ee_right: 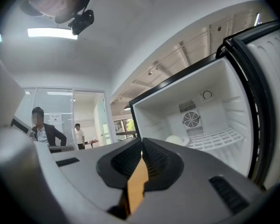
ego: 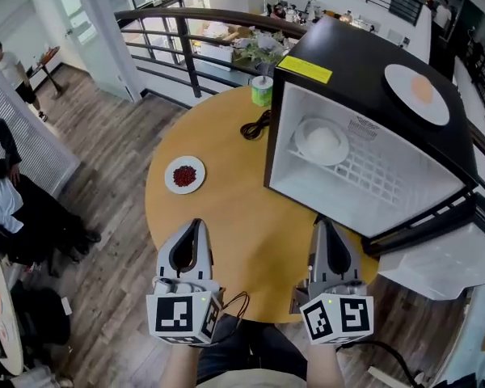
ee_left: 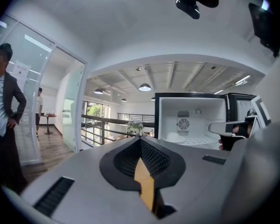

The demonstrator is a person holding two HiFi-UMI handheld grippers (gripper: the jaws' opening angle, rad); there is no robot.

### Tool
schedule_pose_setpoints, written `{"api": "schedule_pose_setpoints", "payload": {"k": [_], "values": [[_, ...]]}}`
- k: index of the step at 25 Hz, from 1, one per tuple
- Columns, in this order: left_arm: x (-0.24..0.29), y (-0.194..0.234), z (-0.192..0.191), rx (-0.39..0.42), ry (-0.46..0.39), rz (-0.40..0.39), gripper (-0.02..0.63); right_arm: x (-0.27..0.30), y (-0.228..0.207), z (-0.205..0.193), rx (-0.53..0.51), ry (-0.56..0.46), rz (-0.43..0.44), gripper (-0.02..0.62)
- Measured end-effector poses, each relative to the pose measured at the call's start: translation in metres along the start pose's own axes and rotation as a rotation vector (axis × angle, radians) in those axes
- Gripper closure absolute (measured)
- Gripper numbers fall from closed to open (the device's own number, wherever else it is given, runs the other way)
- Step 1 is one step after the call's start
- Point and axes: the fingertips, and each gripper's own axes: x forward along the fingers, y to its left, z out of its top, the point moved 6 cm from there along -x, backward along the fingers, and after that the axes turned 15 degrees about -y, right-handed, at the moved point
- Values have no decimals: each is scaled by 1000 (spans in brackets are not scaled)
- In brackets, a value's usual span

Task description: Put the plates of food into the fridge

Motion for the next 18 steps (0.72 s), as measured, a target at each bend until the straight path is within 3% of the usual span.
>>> {"api": "schedule_pose_setpoints", "payload": {"k": [8, 12, 18], "values": [[-52, 69, 17, 101, 7, 186, 598, 22, 41, -20, 64, 45, 135, 578], [-69, 103, 20, 97, 0, 260, 598, 33, 60, -33, 84, 67, 169, 578], [-66, 149, 12, 89, 7, 278, 598, 56, 88, -55, 101, 99, 199, 578]]}}
